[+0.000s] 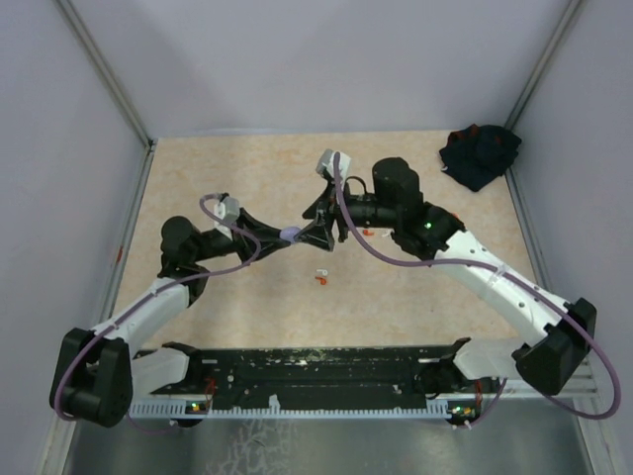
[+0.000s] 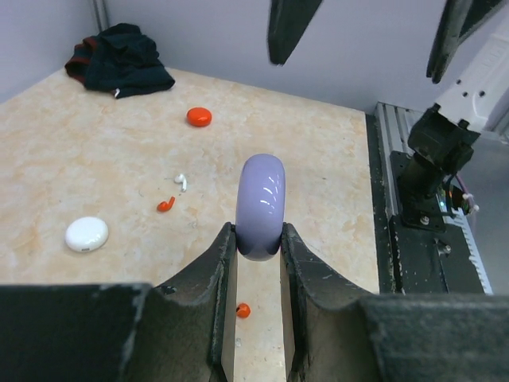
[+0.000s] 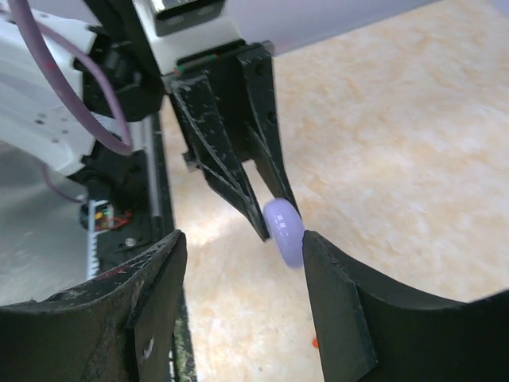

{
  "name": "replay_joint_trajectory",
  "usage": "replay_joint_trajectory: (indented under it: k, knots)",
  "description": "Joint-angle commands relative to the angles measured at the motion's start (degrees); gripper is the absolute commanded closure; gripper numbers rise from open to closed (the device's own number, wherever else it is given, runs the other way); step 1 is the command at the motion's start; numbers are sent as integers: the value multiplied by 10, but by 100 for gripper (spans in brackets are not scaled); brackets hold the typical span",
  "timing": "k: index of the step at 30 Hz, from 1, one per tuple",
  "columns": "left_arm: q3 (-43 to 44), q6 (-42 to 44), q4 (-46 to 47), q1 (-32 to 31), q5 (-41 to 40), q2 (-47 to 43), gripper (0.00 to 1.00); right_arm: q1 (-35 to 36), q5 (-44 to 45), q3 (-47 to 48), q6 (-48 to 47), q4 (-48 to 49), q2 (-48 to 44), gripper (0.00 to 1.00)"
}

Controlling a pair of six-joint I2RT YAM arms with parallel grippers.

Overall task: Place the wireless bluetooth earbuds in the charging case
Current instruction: Close the charging case, then place the charging case at the center of the board.

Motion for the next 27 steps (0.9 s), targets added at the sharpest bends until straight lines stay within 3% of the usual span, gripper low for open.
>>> replay_joint_trajectory:
  k: [1, 5, 13, 18, 27]
  knots:
    - [21, -53, -24, 1, -75, 10, 100, -4, 161, -36, -19, 8, -68, 39]
    - [13, -133, -73, 1, -166, 3, 100, -4, 269, -84, 19, 1, -122, 38]
    - [-9, -175, -278, 2, -333, -51, 100, -4, 344, -199, 84, 27, -193, 38]
    - [-75, -222, -307, 5, -427, -84, 100, -4, 371, -241, 100, 11, -217, 37]
    - [-160, -280, -331, 36, -523, -99, 99, -4, 399, -336, 104, 25, -302, 36]
